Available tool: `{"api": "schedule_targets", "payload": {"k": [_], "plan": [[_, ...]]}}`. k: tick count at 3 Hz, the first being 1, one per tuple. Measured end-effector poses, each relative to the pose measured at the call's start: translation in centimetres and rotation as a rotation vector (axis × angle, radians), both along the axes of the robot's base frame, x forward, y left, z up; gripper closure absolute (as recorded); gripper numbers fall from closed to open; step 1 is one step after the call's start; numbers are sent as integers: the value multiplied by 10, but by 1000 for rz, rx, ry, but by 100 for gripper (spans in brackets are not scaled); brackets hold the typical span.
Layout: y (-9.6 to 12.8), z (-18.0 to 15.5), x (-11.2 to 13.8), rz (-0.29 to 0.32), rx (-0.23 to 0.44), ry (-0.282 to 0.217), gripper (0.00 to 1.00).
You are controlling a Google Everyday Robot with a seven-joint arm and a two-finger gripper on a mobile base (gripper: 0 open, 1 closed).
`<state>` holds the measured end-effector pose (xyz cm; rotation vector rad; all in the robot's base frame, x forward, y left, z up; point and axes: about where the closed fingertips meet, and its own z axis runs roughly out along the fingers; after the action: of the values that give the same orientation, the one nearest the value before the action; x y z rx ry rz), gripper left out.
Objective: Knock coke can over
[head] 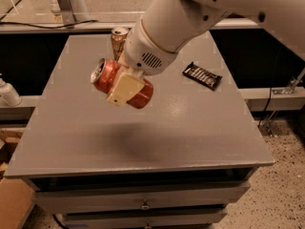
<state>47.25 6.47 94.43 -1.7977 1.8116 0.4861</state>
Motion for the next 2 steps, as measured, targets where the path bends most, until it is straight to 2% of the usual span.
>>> {"api": "schedule_targets", "payload": {"k": [1, 2], "plan": [[41, -11, -23, 55, -160, -97, 100], [65, -34, -31, 107, -331, -136, 100]]}}
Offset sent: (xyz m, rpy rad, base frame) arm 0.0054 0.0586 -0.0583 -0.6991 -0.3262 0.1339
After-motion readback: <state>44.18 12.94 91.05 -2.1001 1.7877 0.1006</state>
